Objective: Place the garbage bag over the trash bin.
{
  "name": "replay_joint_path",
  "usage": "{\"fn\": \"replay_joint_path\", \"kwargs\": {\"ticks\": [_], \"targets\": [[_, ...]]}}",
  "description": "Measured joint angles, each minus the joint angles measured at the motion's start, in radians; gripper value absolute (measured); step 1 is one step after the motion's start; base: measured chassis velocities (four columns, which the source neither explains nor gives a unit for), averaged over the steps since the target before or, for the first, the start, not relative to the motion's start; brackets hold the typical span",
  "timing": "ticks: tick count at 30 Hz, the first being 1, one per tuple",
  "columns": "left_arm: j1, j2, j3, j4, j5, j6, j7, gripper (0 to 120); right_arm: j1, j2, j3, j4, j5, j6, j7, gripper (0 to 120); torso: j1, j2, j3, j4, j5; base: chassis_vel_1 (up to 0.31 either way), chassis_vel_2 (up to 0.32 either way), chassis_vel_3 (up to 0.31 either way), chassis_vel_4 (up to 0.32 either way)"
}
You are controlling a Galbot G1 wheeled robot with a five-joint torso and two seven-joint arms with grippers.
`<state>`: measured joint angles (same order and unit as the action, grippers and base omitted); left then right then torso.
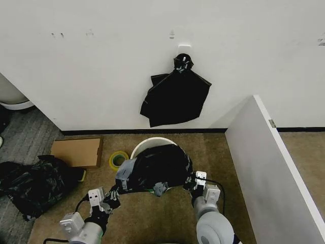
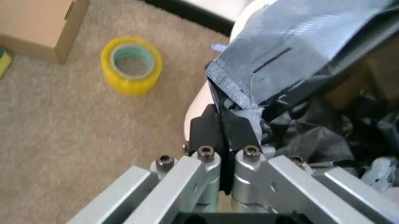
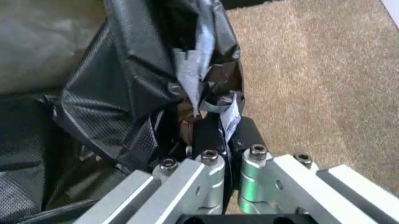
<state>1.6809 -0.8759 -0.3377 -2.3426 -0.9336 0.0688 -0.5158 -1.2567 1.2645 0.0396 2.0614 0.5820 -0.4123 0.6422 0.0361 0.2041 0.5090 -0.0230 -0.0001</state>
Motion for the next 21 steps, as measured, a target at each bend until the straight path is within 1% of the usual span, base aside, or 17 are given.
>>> {"fn": "replay_joint_path", "kwargs": {"ticks": [4, 10, 16, 21], "targets": [[0.017, 0.008, -0.019, 0.001, -0.020, 0.024, -0.005, 0, 0.006, -0.014, -0.004, 0.000, 0.009, -0.039, 0.003, 0, 0.000, 0.000, 0.000, 0.0000, 0.0001, 0.000, 0.000, 0.000, 0.000], [0.020, 0.021, -0.031, 0.010, -0.037, 0.049, -0.011, 0, 0.028, -0.022, -0.008, -0.010, 0.014, -0.059, 0.004, 0, 0.000, 0.000, 0.000, 0.0000, 0.0000, 0.000, 0.000, 0.000, 0.000], [0.009, 0.036, -0.033, 0.031, -0.043, 0.076, -0.017, 0, 0.048, -0.028, -0.013, -0.031, 0.014, -0.081, 0.004, 0, 0.000, 0.000, 0.000, 0.0000, 0.0000, 0.000, 0.000, 0.000, 0.000], [0.009, 0.040, -0.027, 0.030, -0.044, 0.092, -0.018, 0, 0.047, -0.035, -0.016, -0.032, 0.014, -0.114, 0.004, 0, 0.000, 0.000, 0.000, 0.0000, 0.0000, 0.000, 0.000, 0.000, 0.000]]}}
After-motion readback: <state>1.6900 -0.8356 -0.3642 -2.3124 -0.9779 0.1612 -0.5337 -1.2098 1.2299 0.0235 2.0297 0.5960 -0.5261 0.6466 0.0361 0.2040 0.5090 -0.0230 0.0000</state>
